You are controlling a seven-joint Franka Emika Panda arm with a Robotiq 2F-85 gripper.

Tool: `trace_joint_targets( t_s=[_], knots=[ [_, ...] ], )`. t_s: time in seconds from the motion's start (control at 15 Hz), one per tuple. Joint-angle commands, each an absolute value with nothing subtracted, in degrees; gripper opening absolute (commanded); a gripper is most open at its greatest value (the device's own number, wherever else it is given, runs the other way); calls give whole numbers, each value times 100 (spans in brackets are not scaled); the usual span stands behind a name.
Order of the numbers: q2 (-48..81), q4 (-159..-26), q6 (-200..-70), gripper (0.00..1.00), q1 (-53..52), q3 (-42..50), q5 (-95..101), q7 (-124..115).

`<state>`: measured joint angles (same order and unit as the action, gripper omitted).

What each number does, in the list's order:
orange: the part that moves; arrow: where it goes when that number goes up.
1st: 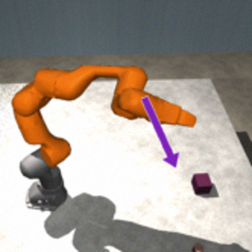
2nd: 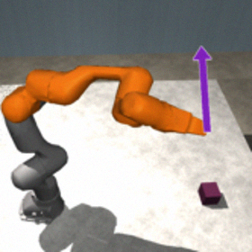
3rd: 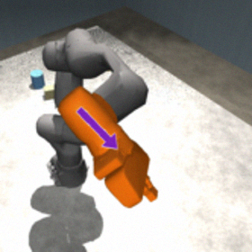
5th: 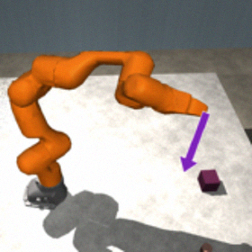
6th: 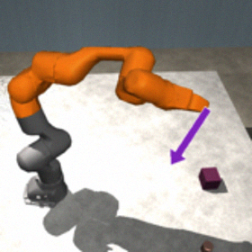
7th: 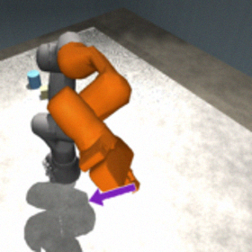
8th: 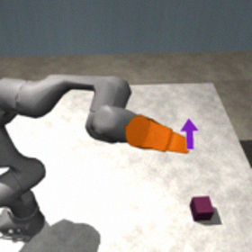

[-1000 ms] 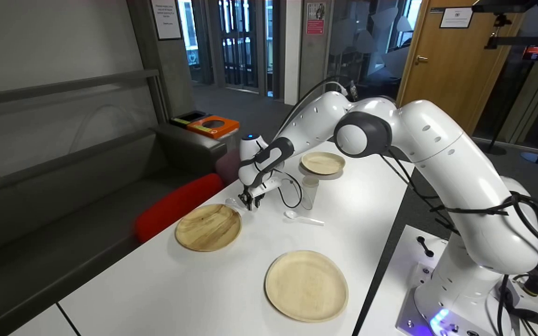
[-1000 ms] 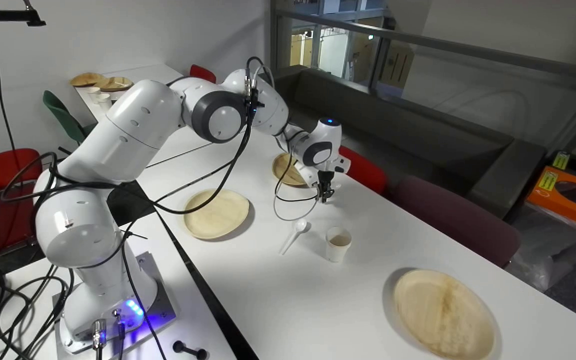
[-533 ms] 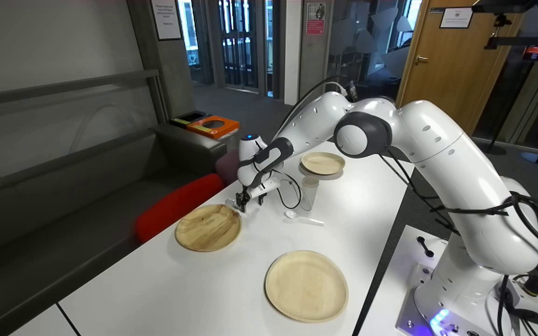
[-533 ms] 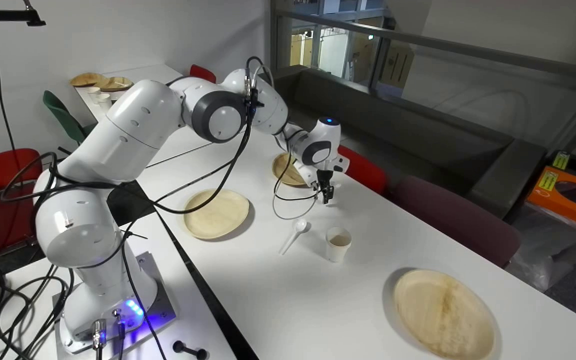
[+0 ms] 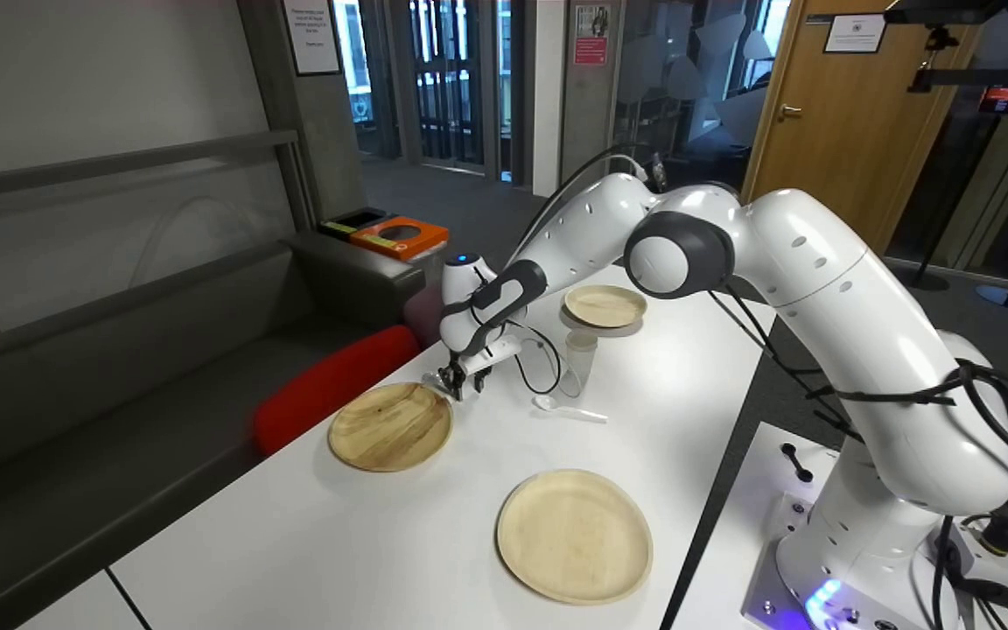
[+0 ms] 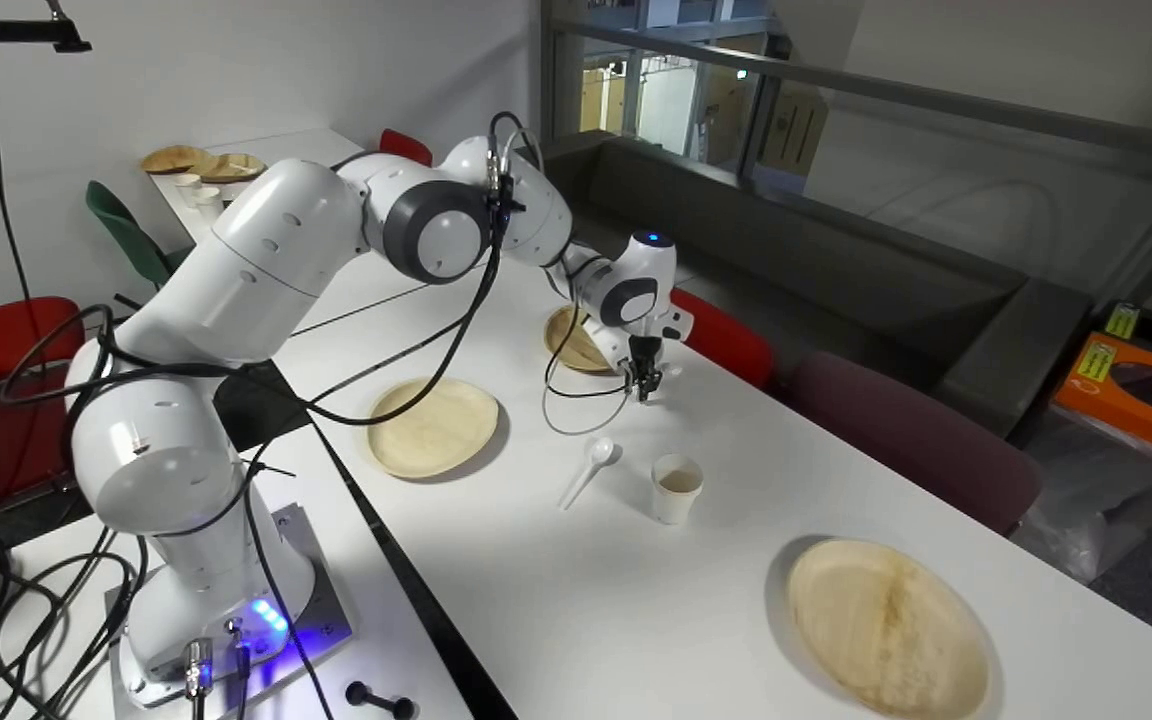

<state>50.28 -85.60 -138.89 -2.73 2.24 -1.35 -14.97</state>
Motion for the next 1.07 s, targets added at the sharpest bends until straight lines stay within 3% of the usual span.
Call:
trace_joint_targets(
  t_s=[0.0,0.2,0.8,1.0],
  knots=[
    [5036,-8410,-13639,24,-375,250,-177,-1538],
    [5025,-8401,-13606,1,-379,237,-204,-1515],
    [4527,-8923,-13638,0,-452,398,-63,-1574],
    [3974,-9433,-13103,0,-467,538,14,-1631]
  ],
)
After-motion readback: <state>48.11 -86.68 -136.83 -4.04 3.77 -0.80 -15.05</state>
